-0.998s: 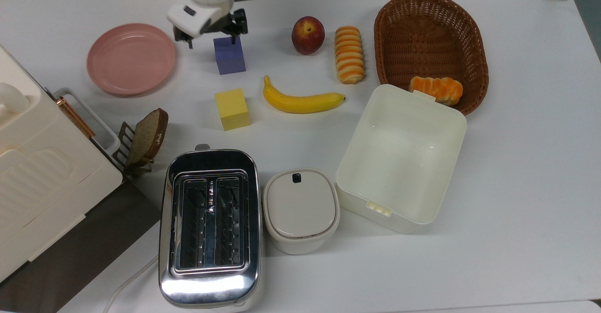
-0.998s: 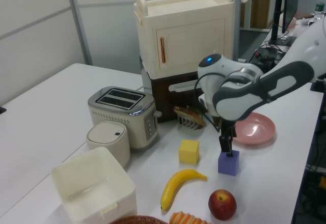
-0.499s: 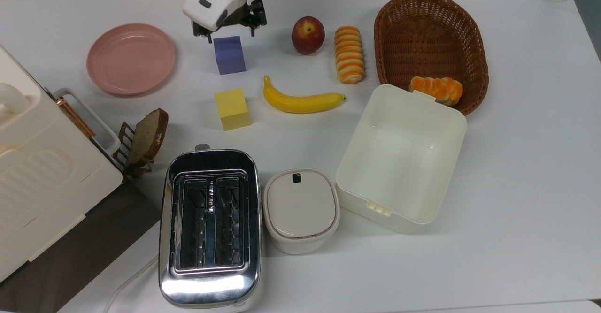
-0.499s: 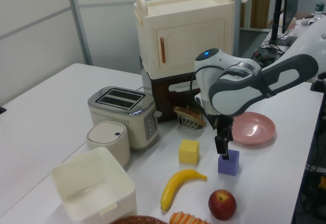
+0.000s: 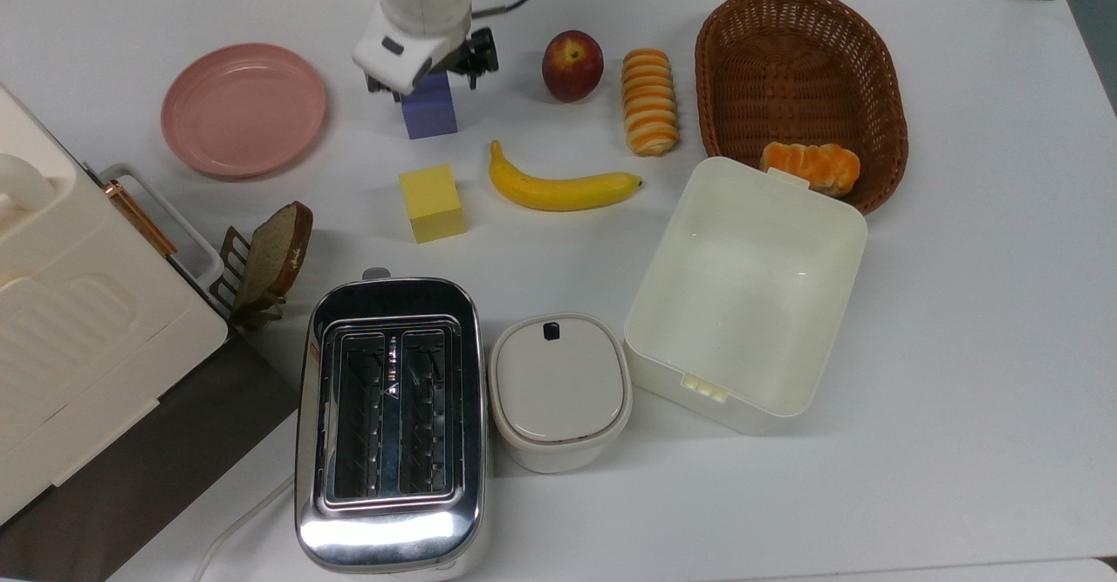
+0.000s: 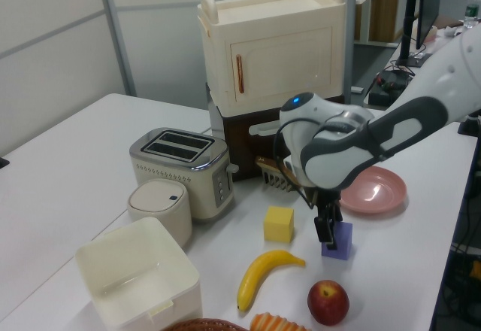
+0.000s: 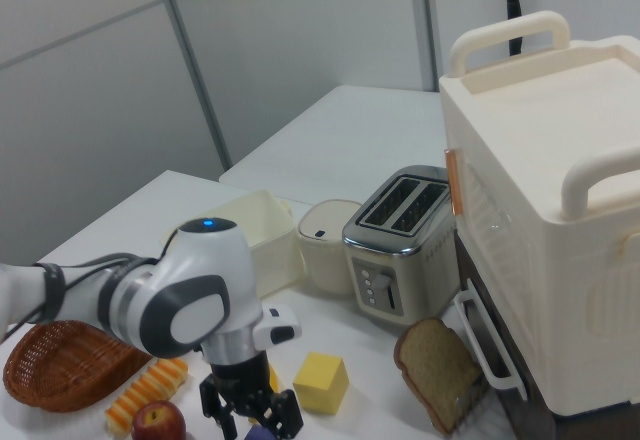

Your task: Put the purple cube on a plate

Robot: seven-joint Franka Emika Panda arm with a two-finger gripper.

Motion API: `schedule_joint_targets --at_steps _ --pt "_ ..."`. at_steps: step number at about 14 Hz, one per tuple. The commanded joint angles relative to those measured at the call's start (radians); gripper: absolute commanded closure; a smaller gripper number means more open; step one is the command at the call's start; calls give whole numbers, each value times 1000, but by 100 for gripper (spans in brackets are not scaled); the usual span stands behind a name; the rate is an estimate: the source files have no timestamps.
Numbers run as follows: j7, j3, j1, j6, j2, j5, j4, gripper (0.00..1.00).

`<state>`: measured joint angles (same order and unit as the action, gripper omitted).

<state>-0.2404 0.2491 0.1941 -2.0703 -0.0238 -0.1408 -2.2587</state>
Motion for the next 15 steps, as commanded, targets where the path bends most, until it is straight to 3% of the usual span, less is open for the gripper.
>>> schedule_joint_targets --at_steps 1,2,3,4,5,6,9,13,15 --pt "-4 18 5 -36 -25 -5 2 0" --pt "-2 18 5 -36 -30 -5 -1 0" --pt "0 19 7 -36 -40 -5 -1 18" --pt "0 19 5 -33 -38 -5 2 69" --pt "0 21 5 -21 -24 -5 5 90" --pt "-5 25 2 17 -5 -5 31 91" --pt "-60 128 -15 215 -8 48 290 90" --pt "-126 209 -135 55 -125 60 304 83" --pt "-166 216 -189 21 -163 60 304 82"
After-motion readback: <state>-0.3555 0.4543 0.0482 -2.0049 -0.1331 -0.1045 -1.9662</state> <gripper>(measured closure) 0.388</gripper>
